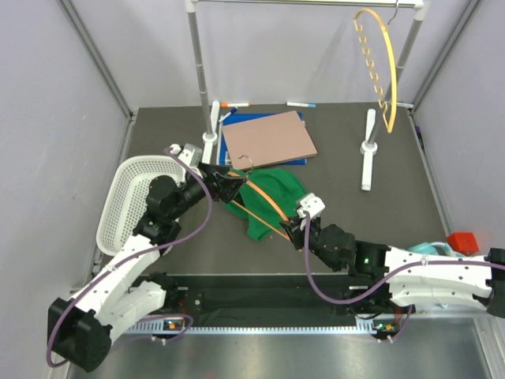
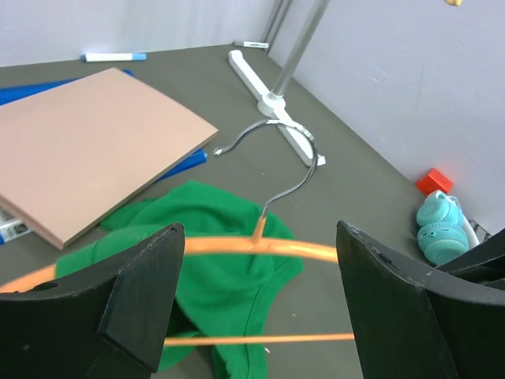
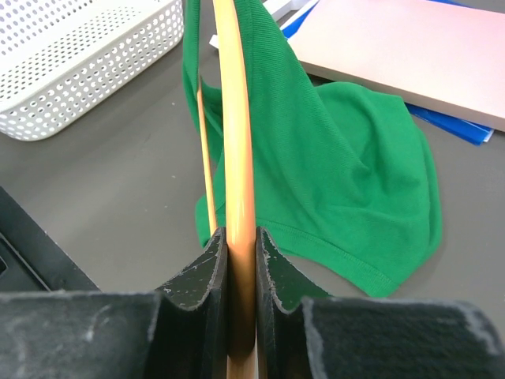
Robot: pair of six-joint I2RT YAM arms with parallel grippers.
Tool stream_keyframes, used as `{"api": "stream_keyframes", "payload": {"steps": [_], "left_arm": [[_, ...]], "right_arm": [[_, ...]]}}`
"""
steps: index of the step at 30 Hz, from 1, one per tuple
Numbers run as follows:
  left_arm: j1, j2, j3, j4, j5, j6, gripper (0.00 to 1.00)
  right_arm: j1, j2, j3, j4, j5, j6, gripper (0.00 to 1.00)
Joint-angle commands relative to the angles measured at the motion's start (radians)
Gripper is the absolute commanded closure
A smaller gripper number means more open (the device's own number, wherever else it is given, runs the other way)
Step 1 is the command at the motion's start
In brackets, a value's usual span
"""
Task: Place the tank top on the hanger
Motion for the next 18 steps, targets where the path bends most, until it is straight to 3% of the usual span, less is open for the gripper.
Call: {"api": "stream_keyframes", "payload": {"steps": [1,13,18], "left_arm": [[-0.018,0.033,0.021,0.15,0.031,-0.01,0.18],[-0.09,0.136,0.054,0.15,-0.059,0.08,0.22],[-0.148,0.202,0.1,0.112,-0.099,0.145,0.28]], "right_arm": [[0.018,0.005,0.05,0.146,-0.015,0.007,1.0],[0.018,-0.009,0.041,0.167,-0.045,0.016,1.0],[0.018,-0.004,0.041,0.169,-0.049,0.028,1.0]]}}
